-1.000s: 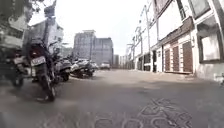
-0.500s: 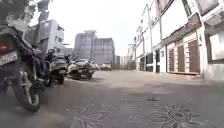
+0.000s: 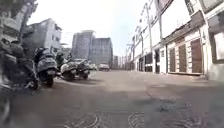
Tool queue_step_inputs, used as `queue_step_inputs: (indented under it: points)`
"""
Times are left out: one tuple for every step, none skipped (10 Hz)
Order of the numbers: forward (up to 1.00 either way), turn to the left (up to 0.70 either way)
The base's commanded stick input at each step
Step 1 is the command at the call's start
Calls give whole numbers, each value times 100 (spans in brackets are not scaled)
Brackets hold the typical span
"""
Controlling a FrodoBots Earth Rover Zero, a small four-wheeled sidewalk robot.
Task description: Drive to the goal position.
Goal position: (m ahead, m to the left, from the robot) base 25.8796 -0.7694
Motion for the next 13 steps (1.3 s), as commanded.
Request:
queue_step_inputs:
  points:
    - [100, 6]
    - [100, 6]
    - [100, 6]
    - [100, 6]
    - [100, 6]
    - [100, 6]
    - [100, 6]
    - [100, 6]
    - [100, 6]
    - [100, -34]
    - [100, -34]
    - [100, -26]
    - [100, 6]
